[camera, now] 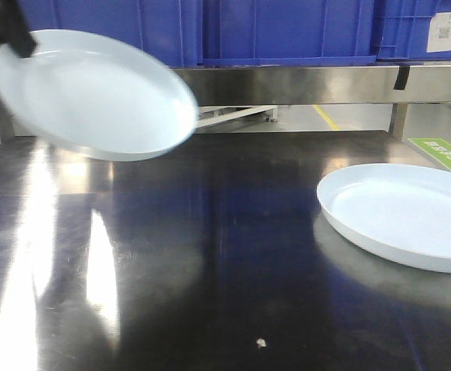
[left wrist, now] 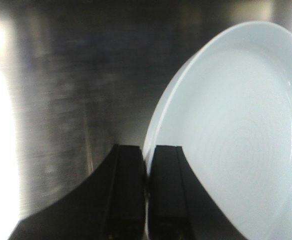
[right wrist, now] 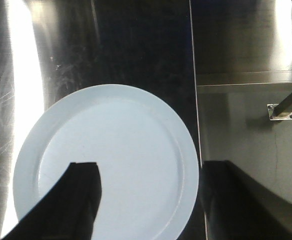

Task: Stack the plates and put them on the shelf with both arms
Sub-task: 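Lift the plate with the left gripper and set it down mid-table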

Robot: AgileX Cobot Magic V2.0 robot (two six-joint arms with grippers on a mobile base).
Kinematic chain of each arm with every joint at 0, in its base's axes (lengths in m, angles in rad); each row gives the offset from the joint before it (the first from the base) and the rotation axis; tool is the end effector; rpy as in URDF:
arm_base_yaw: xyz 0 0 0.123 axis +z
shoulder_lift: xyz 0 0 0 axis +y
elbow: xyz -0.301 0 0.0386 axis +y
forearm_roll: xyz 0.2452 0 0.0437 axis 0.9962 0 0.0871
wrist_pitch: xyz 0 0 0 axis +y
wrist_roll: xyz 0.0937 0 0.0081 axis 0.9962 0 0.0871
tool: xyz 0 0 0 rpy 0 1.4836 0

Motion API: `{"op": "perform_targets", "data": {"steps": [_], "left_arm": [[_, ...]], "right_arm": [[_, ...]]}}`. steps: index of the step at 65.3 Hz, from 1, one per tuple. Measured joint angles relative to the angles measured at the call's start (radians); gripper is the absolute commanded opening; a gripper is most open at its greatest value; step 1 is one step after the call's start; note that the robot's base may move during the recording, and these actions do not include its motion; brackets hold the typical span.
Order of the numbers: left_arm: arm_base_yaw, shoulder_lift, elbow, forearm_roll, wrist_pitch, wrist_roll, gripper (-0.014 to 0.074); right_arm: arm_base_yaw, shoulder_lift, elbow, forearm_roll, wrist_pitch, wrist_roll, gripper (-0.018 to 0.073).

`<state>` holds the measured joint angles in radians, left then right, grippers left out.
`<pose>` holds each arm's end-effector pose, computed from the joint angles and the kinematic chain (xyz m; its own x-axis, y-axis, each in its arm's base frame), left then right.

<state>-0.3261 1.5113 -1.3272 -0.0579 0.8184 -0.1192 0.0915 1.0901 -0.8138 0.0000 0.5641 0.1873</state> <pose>0.3085 -0.1085 0.3493 -0.7955 0.1022 -0.5972 0.2215 0.9665 -0.1295 0.2105 0.0193 0.3185 -0.6862 0.1240 -0.7167 0.0371 0.9900 0.1358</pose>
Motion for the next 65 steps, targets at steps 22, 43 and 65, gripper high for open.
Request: {"op": "perform_targets", "data": {"steps": [22,43,65], "left_arm": [[-0.196,0.1,-0.002,-0.039,-0.058,-0.002,0.0102],[-0.209,0.191,-0.002,-0.029,-0.068,-0.004,0.0102],[-0.209,0.195,-0.002,0.072,-0.075,-0.027,0.0364]], "right_arm": [[0.0,0.0,0.0,0.0,0.0,0.0,0.0526],[0.0,0.0,0.0,0.0,0.0,0.0,0.0526],[0.0,0.0,0.0,0.0,0.0,0.0,0.0526]]}}
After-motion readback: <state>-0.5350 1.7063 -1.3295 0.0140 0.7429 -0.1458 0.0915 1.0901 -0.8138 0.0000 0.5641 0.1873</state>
